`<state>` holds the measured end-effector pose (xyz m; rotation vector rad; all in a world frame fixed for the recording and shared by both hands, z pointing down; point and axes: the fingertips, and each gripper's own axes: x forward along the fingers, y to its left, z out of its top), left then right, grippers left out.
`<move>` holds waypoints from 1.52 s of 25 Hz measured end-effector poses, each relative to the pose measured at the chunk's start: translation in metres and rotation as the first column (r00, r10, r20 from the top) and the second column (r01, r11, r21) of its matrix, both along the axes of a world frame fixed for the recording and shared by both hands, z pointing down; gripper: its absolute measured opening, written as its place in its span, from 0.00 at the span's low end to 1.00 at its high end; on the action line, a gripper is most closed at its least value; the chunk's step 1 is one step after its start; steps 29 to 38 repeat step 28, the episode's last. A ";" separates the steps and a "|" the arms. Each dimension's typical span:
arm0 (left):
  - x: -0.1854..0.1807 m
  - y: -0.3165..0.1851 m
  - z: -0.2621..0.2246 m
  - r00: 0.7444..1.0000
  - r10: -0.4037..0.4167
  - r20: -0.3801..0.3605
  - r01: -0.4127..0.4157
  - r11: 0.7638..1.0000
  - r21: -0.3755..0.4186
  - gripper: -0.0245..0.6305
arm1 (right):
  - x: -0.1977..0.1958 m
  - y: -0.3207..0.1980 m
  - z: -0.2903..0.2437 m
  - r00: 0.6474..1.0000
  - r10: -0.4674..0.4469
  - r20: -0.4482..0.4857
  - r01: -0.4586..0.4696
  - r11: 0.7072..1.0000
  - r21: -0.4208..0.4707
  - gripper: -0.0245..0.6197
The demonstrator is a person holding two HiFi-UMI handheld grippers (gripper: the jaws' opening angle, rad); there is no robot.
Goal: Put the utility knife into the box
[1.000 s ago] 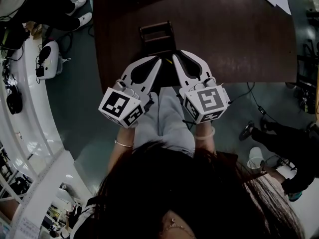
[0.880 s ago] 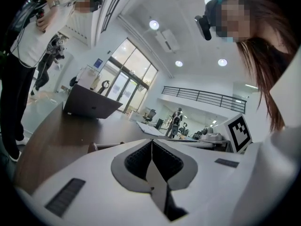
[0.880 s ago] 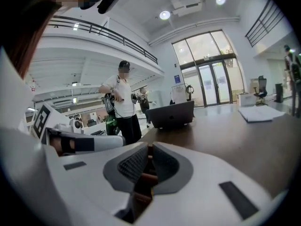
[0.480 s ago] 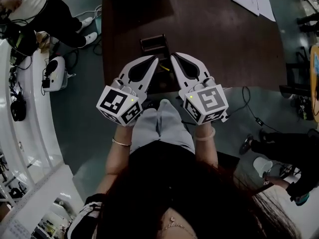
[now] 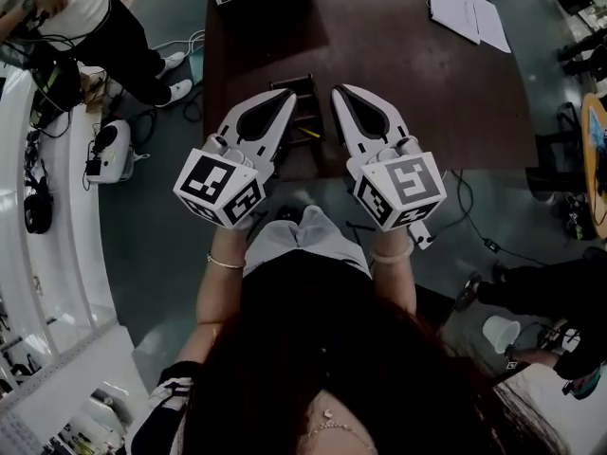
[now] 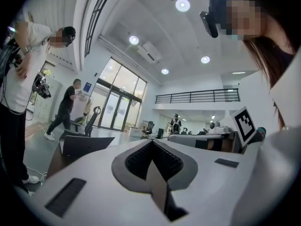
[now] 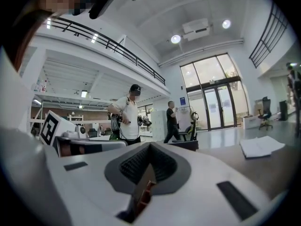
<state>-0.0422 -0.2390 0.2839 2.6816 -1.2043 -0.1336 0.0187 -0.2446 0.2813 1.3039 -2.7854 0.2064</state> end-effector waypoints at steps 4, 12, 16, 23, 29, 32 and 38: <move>-0.003 0.002 -0.012 1.000 -0.005 0.000 0.005 0.999 0.036 0.04 | -0.002 0.003 -0.012 1.000 0.004 -0.001 -0.004 0.999 0.037 0.06; -0.006 0.006 -0.016 1.000 -0.008 -0.001 0.008 0.999 0.049 0.04 | -0.006 0.008 -0.018 1.000 -0.004 0.003 0.004 0.999 0.047 0.06; -0.007 0.007 -0.016 1.000 -0.010 -0.005 0.010 0.999 0.045 0.04 | -0.005 0.008 -0.019 1.000 -0.003 0.008 0.003 0.999 0.046 0.06; -0.005 0.008 -0.011 1.000 -0.011 -0.006 0.012 0.999 0.036 0.04 | -0.003 0.009 -0.016 1.000 -0.005 0.002 0.005 0.999 0.038 0.06; -0.006 0.006 -0.009 1.000 -0.012 -0.008 0.012 0.999 0.031 0.04 | -0.003 0.007 -0.013 1.000 -0.003 0.001 0.003 1.000 0.030 0.06; -0.006 0.006 -0.009 1.000 -0.012 -0.008 0.012 0.999 0.031 0.04 | -0.003 0.007 -0.013 1.000 -0.003 0.001 0.003 1.000 0.030 0.06; -0.006 0.006 -0.009 1.000 -0.012 -0.008 0.012 0.999 0.031 0.04 | -0.003 0.007 -0.013 1.000 -0.003 0.001 0.003 1.000 0.030 0.06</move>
